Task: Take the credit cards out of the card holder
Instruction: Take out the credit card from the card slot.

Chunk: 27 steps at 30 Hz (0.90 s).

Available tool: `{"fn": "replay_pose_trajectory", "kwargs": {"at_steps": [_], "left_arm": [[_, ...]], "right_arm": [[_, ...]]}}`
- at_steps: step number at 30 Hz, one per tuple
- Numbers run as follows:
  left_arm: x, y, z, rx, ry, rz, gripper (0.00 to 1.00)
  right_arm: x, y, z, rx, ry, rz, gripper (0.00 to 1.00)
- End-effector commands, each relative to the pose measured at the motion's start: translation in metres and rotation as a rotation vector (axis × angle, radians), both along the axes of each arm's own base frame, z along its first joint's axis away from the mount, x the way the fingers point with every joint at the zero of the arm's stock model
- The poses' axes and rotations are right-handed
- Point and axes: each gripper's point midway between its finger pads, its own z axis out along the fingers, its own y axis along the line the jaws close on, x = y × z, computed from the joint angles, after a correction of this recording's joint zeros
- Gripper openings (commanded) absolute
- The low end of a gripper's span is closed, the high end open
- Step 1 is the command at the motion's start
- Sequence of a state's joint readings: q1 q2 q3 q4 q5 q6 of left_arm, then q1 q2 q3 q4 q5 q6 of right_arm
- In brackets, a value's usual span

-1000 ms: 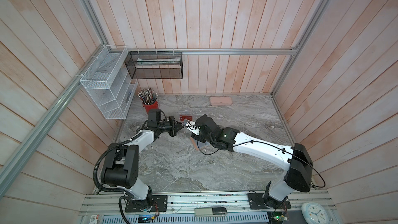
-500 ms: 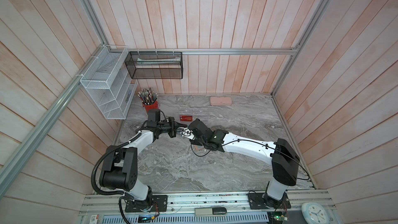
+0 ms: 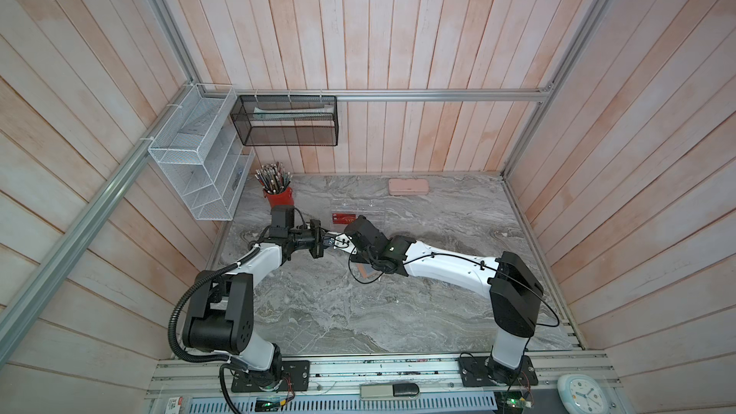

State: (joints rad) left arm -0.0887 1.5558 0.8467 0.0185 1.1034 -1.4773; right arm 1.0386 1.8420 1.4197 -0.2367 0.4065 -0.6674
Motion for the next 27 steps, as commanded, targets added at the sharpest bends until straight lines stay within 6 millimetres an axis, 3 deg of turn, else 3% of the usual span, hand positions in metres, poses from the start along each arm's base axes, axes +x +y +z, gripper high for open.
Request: {"fn": "replay_pose_trajectory", "kwargs": {"at_steps": [1, 12, 20, 24, 27], "left_arm": [[-0.003, 0.001, 0.003, -0.011, -0.037, -0.020, 0.00], [-0.003, 0.002, 0.000, -0.004, -0.037, -0.025, 0.00], [-0.001, 0.006, -0.004, 0.000, -0.028, -0.016, 0.00], [0.001, 0.008, -0.005, 0.001, -0.027, -0.009, 0.08], [0.003, 0.010, -0.004, 0.006, -0.030, -0.007, 0.22]], "right_arm": [[0.006, 0.008, 0.000, 0.008, -0.006, 0.001, 0.18], [0.008, 0.019, -0.001, 0.018, 0.003, 0.026, 0.00], [0.004, 0.020, 0.000, 0.030, 0.022, 0.039, 0.00], [0.001, 0.021, 0.001, 0.040, 0.032, 0.046, 0.00], [-0.001, 0.021, 0.001, 0.048, 0.039, 0.051, 0.00]]}}
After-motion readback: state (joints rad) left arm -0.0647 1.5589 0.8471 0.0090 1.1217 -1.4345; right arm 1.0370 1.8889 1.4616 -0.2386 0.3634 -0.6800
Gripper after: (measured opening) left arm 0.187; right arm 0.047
